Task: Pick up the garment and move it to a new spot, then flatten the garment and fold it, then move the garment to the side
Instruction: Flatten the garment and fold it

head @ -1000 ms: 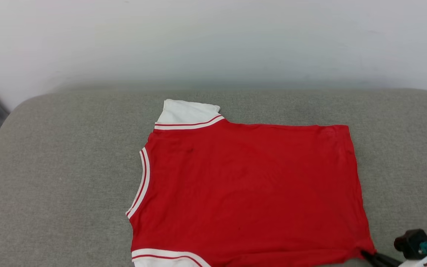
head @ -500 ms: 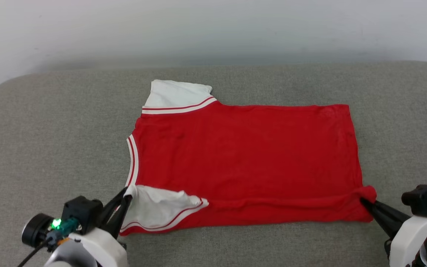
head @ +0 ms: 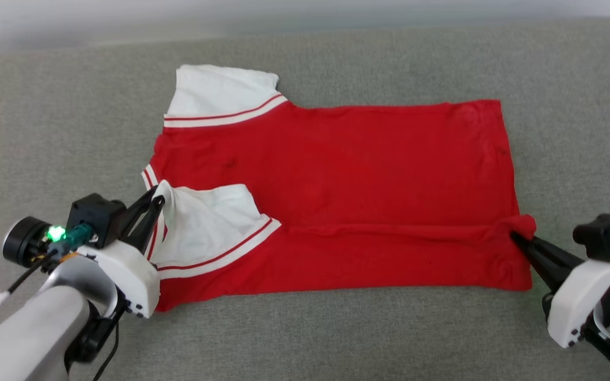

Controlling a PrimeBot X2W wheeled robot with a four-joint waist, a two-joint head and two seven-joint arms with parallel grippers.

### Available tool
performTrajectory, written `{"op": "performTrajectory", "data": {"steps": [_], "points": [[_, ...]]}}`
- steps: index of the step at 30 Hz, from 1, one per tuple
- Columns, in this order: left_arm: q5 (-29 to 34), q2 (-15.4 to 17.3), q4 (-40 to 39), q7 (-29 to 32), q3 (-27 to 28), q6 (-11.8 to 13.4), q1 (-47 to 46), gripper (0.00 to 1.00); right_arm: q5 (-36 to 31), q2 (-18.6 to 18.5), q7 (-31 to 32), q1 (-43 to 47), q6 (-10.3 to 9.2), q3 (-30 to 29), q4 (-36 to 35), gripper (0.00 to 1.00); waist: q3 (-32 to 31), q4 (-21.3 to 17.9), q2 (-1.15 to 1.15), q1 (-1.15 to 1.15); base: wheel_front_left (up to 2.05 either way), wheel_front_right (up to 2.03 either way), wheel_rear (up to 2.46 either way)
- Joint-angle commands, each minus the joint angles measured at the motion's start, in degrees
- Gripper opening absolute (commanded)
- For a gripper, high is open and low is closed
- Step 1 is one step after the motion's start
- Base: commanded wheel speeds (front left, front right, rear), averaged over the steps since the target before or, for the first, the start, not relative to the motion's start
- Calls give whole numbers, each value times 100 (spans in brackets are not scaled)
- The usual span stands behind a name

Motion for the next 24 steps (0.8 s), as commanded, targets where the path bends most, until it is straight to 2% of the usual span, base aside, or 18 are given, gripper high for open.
{"op": "performTrajectory", "data": {"steps": [1,2,9,16,17,18,19,24], "points": [[24,-69,215,-4,-12,-84,-153,0,-38,71,43,-177,-2,25,44,0,210,-58,0,-1,0,0,0],[24,-69,215,-4,-12,-84,-153,0,-38,71,43,-177,-2,25,44,0,210,-58,0,-1,0,0,0],[-37,-412,1398,33,-161,-504,-465,0,18,196,343,-600,-3,301,562,0,435,-89,0,-1,0,0,0],[-182,-782,2140,-28,-289,-794,-511,0,202,201,355,-738,-2,654,758,0,305,-64,0,-1,0,0,0],[-204,-811,2212,-14,-295,-832,-510,17,222,183,345,-740,-2,666,764,6,260,-56,0,-1,0,0,0],[-220,-829,2262,13,-305,-857,-520,78,233,169,324,-741,-2,672,754,41,214,-44,0,-1,0,0,0],[-207,-844,2286,-30,-294,-877,-562,100,236,150,283,-746,-2,656,728,100,161,-29,0,-1,0,0,0],[-274,-778,2225,44,-225,-988,-773,100,250,99,180,-601,-2,564,527,100,-118,63,0,-1,0,0,0]]}}
